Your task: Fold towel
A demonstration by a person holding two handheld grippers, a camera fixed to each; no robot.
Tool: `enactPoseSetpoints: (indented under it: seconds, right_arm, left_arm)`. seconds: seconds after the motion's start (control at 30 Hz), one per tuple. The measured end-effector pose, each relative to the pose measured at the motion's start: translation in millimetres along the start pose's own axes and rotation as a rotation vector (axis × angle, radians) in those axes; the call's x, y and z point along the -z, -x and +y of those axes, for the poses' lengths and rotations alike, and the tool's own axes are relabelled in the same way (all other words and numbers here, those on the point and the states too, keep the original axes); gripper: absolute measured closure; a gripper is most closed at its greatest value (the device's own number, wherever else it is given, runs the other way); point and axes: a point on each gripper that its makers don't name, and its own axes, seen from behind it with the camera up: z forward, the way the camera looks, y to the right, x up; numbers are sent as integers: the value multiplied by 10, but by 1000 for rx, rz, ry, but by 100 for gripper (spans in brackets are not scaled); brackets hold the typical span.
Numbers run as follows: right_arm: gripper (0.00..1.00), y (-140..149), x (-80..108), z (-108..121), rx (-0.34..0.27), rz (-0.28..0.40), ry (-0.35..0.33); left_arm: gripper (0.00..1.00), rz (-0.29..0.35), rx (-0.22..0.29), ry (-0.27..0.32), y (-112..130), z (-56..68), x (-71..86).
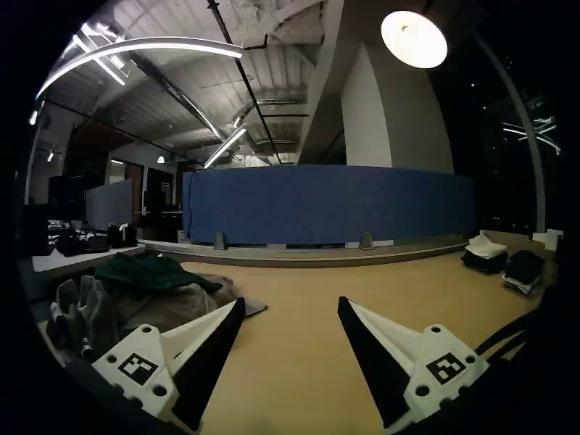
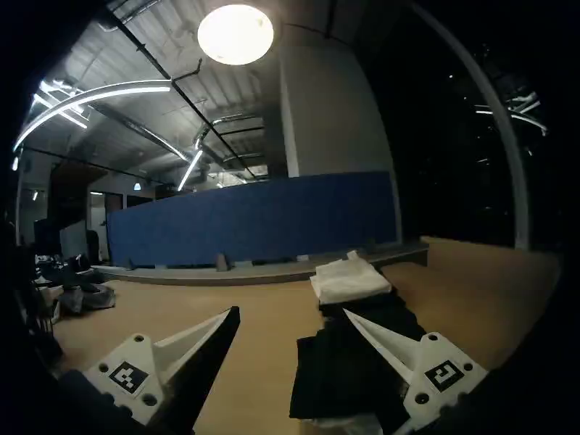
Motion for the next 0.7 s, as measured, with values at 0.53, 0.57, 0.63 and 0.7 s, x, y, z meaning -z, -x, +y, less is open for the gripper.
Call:
enactPoseSetpoints:
  seconds: [0.53, 0.57, 0.63, 0.7]
  right_arm:
    - [0, 85, -25, -50, 38, 7, 21]
    - [0, 86, -25, -55, 42, 7, 21]
    - [0, 110, -24, -57, 52, 2, 26]
    - [0, 130, -22, -58, 63, -1, 31]
  left_arm:
    - [5, 0, 0, 0, -2, 3, -4]
    - [5, 0, 0, 0, -2, 1, -4]
    - [5, 0, 0, 0, 0, -1, -4]
    - [5, 0, 0, 0, 2, -1, -3]
